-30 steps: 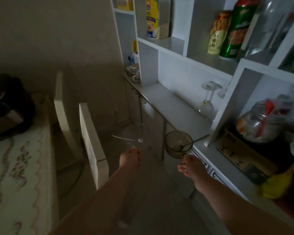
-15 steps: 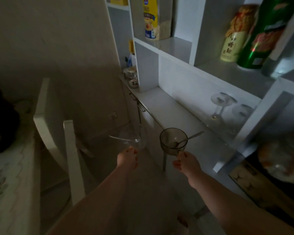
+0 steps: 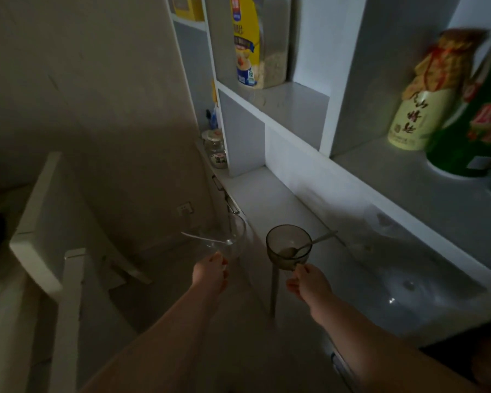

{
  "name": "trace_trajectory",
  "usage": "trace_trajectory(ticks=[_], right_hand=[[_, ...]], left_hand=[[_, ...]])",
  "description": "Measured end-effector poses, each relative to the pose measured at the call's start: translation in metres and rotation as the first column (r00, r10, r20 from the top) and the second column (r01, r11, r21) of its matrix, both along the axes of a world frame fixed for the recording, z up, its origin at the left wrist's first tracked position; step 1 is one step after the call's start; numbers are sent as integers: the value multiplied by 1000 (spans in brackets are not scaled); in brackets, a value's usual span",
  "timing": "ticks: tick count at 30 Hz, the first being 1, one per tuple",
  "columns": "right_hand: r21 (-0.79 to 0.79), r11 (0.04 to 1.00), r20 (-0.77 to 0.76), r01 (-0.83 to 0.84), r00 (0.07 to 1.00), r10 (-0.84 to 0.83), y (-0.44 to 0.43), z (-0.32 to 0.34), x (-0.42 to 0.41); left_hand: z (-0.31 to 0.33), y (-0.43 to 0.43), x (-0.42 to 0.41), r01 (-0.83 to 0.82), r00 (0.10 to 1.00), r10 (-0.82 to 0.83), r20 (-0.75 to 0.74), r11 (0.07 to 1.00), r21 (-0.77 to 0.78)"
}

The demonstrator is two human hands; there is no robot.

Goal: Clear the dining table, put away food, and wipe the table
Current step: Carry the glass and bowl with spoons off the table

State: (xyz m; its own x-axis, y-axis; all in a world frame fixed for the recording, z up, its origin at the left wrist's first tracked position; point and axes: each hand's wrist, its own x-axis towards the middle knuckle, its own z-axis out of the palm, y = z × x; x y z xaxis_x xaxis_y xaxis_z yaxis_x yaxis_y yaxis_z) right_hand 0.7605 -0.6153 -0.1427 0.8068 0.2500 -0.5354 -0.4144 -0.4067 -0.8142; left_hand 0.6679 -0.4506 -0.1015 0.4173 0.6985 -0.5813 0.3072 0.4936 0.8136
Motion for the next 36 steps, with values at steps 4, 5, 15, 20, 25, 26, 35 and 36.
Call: trace_trajectory(ticks=[4, 5, 15, 20, 25, 26, 35, 36], right_hand=[[-46, 999, -18, 19, 1000, -19, 4, -4, 18], [-57, 998, -16, 31, 999, -32, 4, -5, 24], [-114, 979, -55, 169, 983, -176, 20, -15, 54], [-150, 971, -44, 186, 980, -195, 28, -20, 61], [-136, 951, -41, 278, 957, -286, 33, -25, 61], [-138, 945, -38, 296, 952, -304, 33, -26, 61], [-67, 915, -109, 398, 909, -403, 24, -29, 66], [-73, 917, -115, 391, 910, -398, 23, -27, 66]], left_hand=[[2, 10, 22, 44, 999, -44, -29, 999, 13], [1, 14, 30, 63, 997, -62, -40, 998, 22], [2, 44, 87, 338, 939, -330, -95, 937, 83], [2, 56, 105, 413, 911, -413, -7, 911, 0], [3, 63, 117, 500, 866, -498, -54, 865, 43], [3, 63, 118, 512, 859, -510, -52, 858, 39], [0, 64, 140, 558, 829, -553, -90, 829, 48], [-1, 63, 143, 565, 823, -560, -95, 824, 46]])
